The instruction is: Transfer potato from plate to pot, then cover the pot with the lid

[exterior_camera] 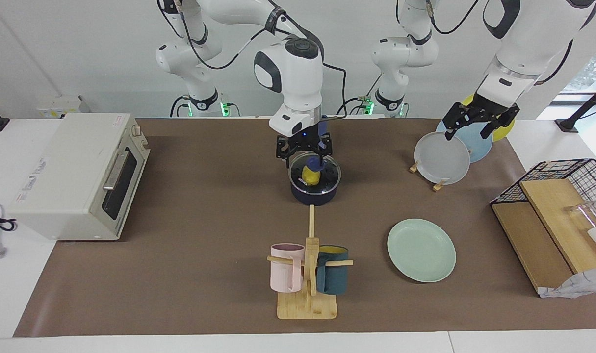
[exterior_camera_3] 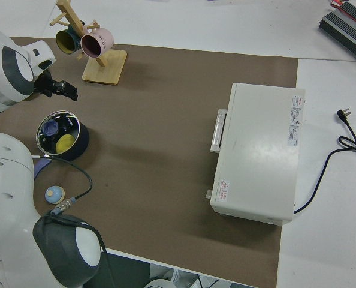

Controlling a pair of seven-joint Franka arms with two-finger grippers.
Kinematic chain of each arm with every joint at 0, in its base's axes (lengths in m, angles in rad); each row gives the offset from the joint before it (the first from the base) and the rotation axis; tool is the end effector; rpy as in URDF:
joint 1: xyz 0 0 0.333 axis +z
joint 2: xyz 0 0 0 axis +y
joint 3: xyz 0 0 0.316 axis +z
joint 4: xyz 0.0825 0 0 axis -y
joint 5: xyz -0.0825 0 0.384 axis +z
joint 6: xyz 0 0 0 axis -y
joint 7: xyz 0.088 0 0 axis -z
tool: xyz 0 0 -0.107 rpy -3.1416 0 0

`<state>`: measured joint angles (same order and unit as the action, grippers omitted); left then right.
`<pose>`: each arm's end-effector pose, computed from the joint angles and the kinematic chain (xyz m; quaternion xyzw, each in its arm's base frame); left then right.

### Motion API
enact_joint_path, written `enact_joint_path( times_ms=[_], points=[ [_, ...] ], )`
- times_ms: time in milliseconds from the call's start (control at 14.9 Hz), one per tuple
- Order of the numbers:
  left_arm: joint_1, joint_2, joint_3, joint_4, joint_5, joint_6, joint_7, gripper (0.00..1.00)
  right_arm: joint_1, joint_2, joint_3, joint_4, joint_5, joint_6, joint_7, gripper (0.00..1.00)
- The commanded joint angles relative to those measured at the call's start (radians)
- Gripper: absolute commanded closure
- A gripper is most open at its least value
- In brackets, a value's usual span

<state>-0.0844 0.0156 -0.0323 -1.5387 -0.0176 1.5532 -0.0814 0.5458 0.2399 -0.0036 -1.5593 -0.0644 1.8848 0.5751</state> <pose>0.5539 -0.0667 0.6294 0.9998 -0.0178 -0.0014 0.0090 0.5547 0.3288 0.5148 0.9986 -0.0077 0.0529 0.0040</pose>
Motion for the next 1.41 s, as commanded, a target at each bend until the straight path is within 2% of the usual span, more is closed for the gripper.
enact_joint_path(
  times_ms=[0,134,269,538,739,1142,1344],
  points=[
    [-0.005,-0.017,0.006,-0.015,0.016,-0.012,0.003,0.0,-0.084,-0.068,0.002,0.019,-0.002,-0.128,-0.125,0.0],
    [-0.005,-0.017,0.006,-0.015,0.016,-0.012,0.003,0.0,-0.185,-0.119,0.002,0.015,-0.009,-0.222,-0.266,0.0],
    [-0.005,-0.017,0.006,-0.015,0.016,-0.012,0.003,0.0,-0.332,-0.152,0.004,0.019,-0.005,-0.259,-0.455,0.0],
    [-0.005,-0.017,0.006,-0.015,0.016,-0.012,0.003,0.0,-0.452,-0.191,-0.007,0.07,-0.009,-0.396,-0.582,0.0],
    [-0.003,-0.017,0.006,-0.015,0.016,-0.012,0.003,0.0,-0.493,-0.229,-0.033,0.082,0.006,-0.511,-0.649,0.0],
    [-0.005,-0.017,0.006,-0.015,0.016,-0.012,0.003,0.0,-0.507,-0.245,-0.041,0.064,0.005,-0.454,-0.655,0.0],
    [-0.005,-0.017,0.006,-0.015,0.016,-0.012,0.003,0.0,-0.507,-0.254,-0.041,0.039,0.006,-0.467,-0.664,0.0]
  ],
)
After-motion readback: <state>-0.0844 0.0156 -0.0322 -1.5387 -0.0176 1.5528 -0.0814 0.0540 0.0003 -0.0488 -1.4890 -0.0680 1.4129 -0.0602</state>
